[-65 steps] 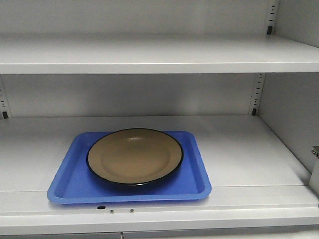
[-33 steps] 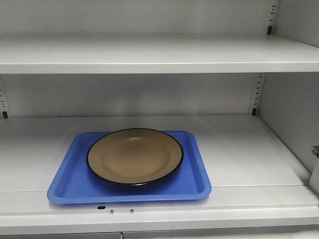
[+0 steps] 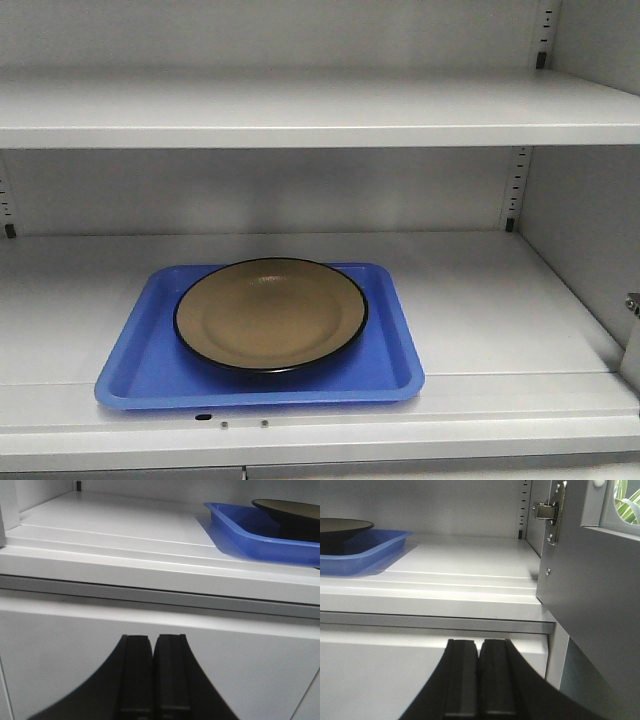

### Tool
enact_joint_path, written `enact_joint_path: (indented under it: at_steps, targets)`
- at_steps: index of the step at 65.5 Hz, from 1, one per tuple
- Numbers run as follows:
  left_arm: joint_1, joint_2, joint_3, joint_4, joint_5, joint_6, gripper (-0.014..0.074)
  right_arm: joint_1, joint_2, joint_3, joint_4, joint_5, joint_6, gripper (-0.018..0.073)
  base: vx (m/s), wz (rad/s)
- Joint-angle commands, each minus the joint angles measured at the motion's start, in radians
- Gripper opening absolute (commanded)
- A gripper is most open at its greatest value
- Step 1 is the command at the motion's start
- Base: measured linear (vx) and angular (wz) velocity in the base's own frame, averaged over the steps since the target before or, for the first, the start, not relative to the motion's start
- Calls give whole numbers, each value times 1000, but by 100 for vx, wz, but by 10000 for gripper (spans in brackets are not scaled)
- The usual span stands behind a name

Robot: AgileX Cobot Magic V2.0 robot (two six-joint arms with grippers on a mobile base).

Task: Place disk in tray to left cabinet

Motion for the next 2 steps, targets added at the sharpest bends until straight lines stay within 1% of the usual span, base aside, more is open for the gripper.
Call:
enact_joint_path:
  at_steps: [1,2]
  targets:
    - [-1,-5,19,2,-81,-11,-6,-3,-12,22,-5,-79,-6,-6,0,0]
    - [-1,-5,19,2,-81,-11,-6,-3,-12,22,-5,-79,-6,-6,0,0]
